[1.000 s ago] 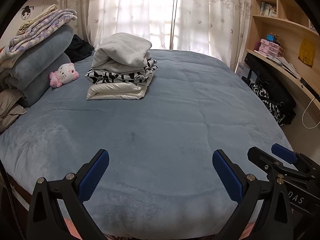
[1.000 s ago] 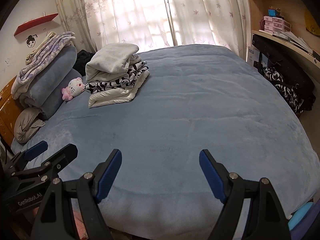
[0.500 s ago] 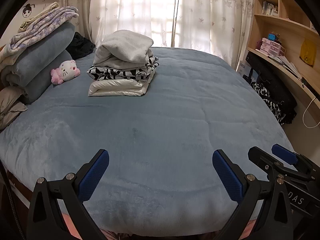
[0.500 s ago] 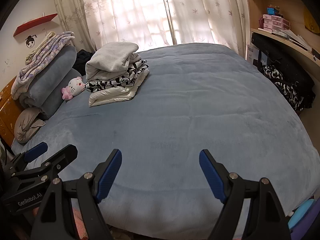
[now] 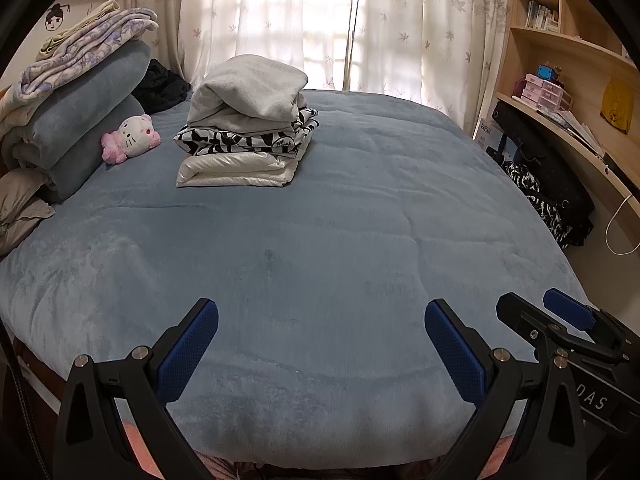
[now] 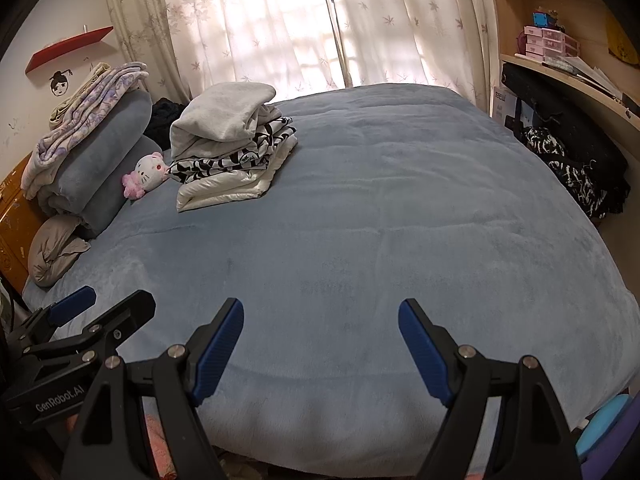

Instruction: Fold large clothes

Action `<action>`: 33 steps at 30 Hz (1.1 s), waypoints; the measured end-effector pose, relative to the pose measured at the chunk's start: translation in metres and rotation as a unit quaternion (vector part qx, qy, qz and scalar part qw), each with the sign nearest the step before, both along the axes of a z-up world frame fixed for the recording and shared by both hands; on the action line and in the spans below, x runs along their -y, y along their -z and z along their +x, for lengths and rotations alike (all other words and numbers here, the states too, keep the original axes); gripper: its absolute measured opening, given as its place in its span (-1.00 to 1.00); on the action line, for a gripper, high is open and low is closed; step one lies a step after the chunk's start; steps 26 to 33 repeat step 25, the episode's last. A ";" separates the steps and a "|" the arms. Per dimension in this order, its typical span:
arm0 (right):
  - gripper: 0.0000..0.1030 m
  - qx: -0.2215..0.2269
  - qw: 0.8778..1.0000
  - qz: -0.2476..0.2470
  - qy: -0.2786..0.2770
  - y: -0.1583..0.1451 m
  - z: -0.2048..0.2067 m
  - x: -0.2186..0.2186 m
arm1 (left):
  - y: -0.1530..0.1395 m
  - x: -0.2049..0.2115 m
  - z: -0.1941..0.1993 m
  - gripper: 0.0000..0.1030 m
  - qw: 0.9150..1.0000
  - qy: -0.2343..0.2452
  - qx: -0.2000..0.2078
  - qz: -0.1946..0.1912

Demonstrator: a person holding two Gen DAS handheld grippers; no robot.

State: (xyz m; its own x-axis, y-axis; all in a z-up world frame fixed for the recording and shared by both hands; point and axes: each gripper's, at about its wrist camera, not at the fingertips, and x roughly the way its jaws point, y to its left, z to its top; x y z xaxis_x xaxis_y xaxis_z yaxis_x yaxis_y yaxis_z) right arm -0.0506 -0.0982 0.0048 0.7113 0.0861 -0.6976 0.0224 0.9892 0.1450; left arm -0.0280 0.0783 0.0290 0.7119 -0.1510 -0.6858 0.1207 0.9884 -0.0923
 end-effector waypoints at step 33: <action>0.56 -0.005 1.000 -0.013 0.000 0.004 -0.007 -0.002 | 0.007 -0.004 -0.004 0.99 1.000 -0.007 -0.007 -0.005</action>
